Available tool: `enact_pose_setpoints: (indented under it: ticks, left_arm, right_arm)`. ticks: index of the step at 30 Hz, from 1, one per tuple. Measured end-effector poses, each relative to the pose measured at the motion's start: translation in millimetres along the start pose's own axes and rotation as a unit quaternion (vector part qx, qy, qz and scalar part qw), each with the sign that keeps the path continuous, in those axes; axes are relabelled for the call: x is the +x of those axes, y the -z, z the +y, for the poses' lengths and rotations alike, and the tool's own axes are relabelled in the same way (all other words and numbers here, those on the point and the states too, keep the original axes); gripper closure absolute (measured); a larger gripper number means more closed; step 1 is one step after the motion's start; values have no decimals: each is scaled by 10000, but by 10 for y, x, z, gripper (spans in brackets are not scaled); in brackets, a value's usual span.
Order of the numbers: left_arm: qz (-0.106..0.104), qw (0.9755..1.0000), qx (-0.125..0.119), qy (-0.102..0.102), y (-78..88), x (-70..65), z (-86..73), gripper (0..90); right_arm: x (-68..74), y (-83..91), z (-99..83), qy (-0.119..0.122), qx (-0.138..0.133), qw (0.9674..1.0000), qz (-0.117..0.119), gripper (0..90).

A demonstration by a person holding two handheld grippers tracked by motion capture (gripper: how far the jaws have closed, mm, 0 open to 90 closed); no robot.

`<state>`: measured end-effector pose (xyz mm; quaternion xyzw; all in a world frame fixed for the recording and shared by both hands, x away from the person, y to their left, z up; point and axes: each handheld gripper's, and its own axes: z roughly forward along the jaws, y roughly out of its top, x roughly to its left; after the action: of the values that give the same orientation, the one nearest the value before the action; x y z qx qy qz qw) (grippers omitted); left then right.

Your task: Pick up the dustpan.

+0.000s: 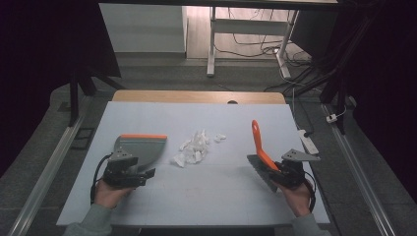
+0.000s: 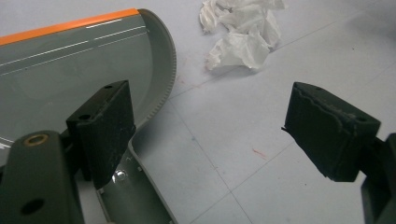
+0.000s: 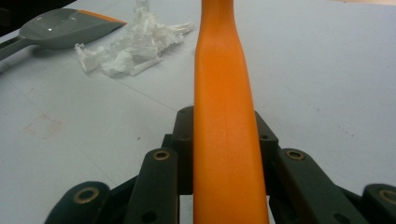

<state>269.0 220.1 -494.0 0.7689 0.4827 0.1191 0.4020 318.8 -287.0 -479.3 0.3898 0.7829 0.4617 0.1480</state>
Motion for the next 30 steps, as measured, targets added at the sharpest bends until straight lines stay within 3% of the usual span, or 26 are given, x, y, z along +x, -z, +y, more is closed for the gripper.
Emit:
enact_pose_setpoints:
  ticks: [12,16,19,23,26,30]
  left_arm:
    - [144,9998,-166,31,143,-109,168,167]
    - [106,9999,-25,131,161,-129,252,166]
    - [330,9994,43,61,230,-149,366,166]
    - [435,9989,152,95,266,-134,429,176]
    - [569,9976,376,140,269,-108,416,176]
    - [709,9962,470,190,299,-71,369,168]
  right_arm:
    - [-9,33,-7,-91,-89,9999,33,703]
    - [-24,34,-7,-96,-81,9999,39,703]
    - [-36,50,2,-85,-116,9999,53,703]
    - [-37,55,5,-86,-149,9998,58,703]
    - [-31,47,4,-61,-106,9999,35,703]
    - [-23,36,3,-49,-81,9999,35,703]
